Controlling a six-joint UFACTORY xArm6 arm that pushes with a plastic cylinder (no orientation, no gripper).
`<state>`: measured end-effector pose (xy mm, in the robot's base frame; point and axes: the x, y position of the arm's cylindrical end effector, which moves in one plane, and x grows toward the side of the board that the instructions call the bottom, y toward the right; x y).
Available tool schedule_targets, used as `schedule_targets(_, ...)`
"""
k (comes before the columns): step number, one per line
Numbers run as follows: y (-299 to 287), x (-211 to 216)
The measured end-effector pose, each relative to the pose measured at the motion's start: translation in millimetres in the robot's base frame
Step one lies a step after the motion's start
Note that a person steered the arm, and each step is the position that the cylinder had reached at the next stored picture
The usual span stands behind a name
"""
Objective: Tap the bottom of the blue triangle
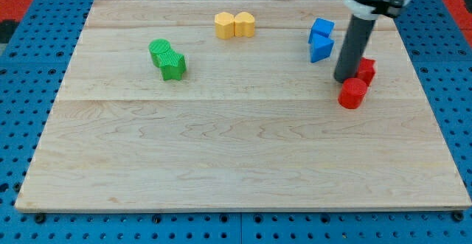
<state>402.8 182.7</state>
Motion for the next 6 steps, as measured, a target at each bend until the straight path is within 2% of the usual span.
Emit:
schedule_targets(2,2,-2)
schedule_targets(4,-15,-40)
schedule_targets(5,-15,-40)
schedule_targets(6,-58,-40)
